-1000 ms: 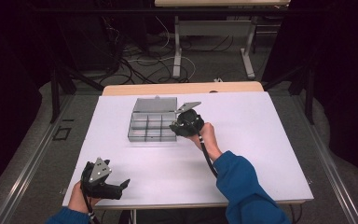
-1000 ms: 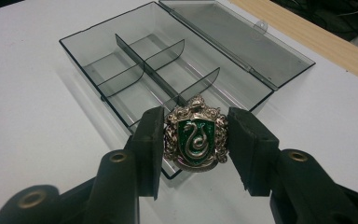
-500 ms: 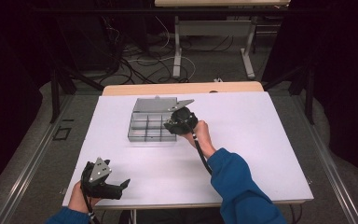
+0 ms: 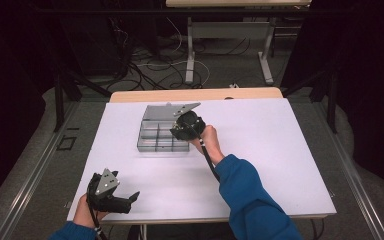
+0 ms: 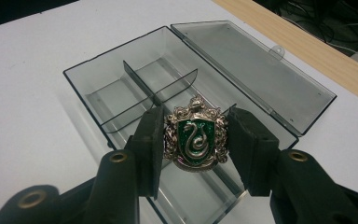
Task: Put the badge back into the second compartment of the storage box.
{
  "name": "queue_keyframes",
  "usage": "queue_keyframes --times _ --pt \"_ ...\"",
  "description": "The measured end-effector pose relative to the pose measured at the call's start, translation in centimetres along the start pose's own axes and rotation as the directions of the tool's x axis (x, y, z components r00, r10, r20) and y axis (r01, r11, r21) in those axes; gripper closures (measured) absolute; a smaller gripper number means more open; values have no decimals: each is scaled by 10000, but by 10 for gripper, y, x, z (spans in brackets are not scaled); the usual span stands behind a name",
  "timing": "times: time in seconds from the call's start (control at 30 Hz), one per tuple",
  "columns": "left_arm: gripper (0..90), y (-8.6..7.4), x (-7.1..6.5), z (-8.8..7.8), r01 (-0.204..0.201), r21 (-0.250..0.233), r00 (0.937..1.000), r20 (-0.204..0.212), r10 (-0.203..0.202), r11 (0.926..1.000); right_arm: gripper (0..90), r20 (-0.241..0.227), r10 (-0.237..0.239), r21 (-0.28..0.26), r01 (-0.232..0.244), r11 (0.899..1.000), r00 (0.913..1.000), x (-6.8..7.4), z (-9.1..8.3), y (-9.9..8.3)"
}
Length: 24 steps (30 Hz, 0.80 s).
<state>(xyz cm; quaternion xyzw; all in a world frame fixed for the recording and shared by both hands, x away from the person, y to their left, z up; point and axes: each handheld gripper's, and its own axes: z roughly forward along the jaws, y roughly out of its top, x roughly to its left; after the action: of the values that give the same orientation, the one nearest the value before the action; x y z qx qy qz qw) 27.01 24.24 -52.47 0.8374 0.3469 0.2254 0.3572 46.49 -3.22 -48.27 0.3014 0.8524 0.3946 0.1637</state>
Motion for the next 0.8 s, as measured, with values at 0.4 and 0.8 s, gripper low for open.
queue_keyframes --times 0.4,0.8 --pt "10 0 0 0 1 -8 10000 27 -1 10000 572 96 -47 24 47 10000 9999 1 15 9" --pt "10 0 0 0 -4 -26 10000 95 5 10000 572 180 35 -153 -32 9999 9998 5 31 15"
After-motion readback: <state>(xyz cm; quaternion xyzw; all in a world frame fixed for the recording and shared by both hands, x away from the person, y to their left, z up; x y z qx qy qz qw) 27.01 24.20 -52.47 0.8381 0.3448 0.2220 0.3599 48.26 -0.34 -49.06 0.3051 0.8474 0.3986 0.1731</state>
